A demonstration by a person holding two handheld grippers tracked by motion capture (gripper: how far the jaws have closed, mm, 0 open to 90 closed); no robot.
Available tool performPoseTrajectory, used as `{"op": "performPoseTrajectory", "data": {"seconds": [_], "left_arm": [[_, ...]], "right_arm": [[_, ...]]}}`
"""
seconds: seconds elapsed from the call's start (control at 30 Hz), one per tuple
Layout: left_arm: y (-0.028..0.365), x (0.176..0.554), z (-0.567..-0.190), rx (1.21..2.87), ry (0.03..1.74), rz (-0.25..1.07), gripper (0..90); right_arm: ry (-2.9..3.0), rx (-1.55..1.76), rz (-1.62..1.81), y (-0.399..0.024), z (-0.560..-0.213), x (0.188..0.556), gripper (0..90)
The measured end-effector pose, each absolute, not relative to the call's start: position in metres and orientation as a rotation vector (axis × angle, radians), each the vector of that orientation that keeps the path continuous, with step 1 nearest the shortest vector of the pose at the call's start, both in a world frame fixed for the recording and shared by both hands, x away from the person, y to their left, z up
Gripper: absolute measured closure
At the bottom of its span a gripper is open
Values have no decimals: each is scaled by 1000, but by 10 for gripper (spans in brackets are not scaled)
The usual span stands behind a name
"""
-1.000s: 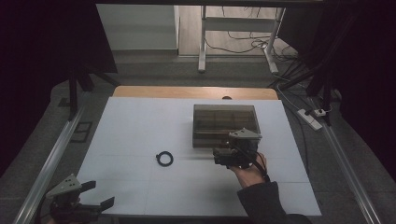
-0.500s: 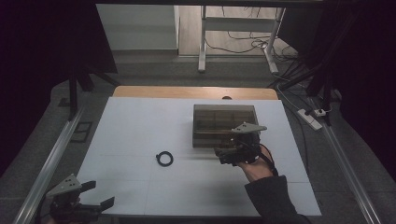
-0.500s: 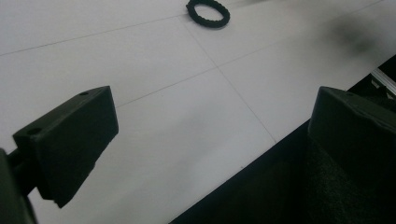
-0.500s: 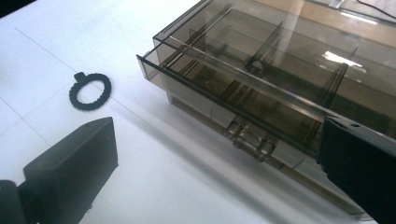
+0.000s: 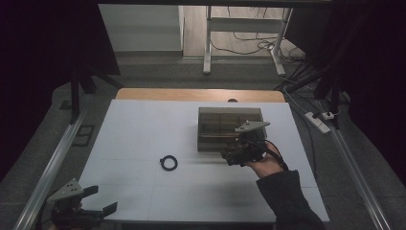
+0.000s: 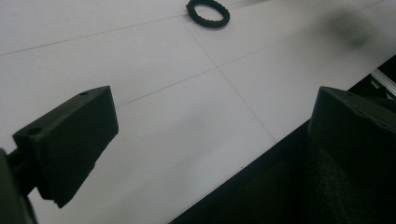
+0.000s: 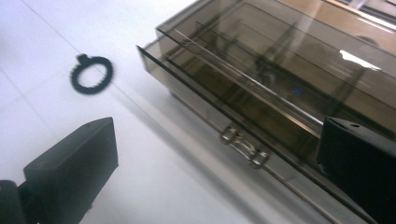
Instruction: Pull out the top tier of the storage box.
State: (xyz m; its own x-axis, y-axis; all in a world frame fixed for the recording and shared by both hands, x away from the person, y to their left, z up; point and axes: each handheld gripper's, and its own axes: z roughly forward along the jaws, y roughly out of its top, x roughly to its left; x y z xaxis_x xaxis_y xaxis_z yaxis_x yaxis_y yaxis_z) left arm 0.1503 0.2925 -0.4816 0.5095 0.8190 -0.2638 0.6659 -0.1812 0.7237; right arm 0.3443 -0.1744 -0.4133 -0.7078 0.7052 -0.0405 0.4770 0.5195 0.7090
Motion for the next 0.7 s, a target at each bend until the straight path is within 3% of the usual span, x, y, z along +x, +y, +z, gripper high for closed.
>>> {"op": "performPoseTrajectory", "data": {"seconds": [0.33,0.47,0.7], "left_arm": [[293,150,-482,1916,1222,230,7],[293,150,-482,1915,1222,229,7],[293,150,-482,1915,1221,229,7]], "right_arm": [[2477,984,982,-180,-411,356,1],[2492,968,960,-180,-412,361,127],[2559,929,973,-181,-411,369,445]]}}
